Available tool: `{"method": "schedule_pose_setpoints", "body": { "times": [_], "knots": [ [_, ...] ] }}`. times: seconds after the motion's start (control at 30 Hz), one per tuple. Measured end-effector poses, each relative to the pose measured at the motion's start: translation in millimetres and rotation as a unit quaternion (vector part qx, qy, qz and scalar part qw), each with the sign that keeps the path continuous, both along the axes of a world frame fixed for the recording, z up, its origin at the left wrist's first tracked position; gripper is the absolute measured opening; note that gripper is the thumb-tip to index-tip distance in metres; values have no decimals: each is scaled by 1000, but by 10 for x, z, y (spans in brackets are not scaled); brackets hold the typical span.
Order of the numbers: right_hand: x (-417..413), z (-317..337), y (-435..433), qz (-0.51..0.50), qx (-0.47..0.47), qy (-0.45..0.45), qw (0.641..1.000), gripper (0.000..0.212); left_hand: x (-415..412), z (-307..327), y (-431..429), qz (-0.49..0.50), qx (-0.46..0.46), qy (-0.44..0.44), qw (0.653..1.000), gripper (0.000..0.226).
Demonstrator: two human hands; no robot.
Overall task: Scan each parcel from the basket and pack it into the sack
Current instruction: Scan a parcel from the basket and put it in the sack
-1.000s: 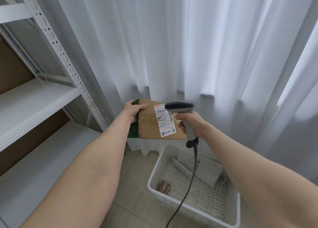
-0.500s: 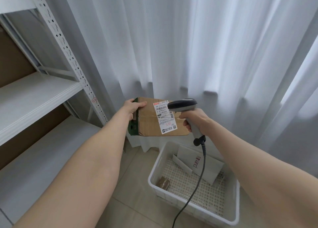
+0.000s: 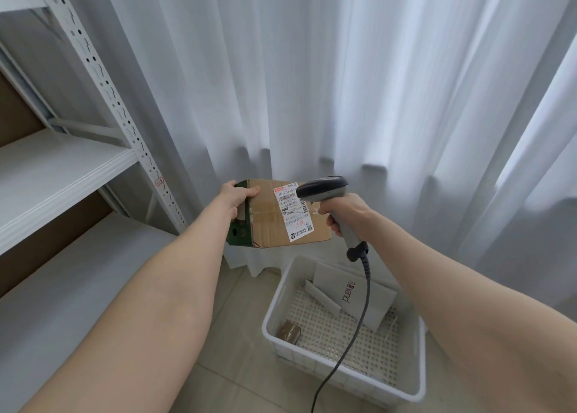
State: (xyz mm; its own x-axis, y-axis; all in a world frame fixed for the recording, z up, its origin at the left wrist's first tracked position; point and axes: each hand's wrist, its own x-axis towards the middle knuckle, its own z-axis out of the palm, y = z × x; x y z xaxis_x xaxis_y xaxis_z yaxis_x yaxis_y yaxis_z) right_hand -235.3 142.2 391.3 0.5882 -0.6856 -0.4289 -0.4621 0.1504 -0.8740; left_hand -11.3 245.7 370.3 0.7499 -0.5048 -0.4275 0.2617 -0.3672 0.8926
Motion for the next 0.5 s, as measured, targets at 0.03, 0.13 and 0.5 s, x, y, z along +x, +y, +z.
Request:
{"method": "schedule_pose_setpoints", "body": {
  "times": [0.03,0.13,0.5],
  "knots": [
    [10,-6,9,-3,-1,2,1000,4,14,-8,12,1,3,0,1000,76],
    [43,-31,33,-13,4,-2,1000,2,60,-33,61,1,11,-1,1000,77],
    [292,-312,384,-86,118,-124,981,16,35,-60,643,-10,21,-52,998,86]
  ]
}}
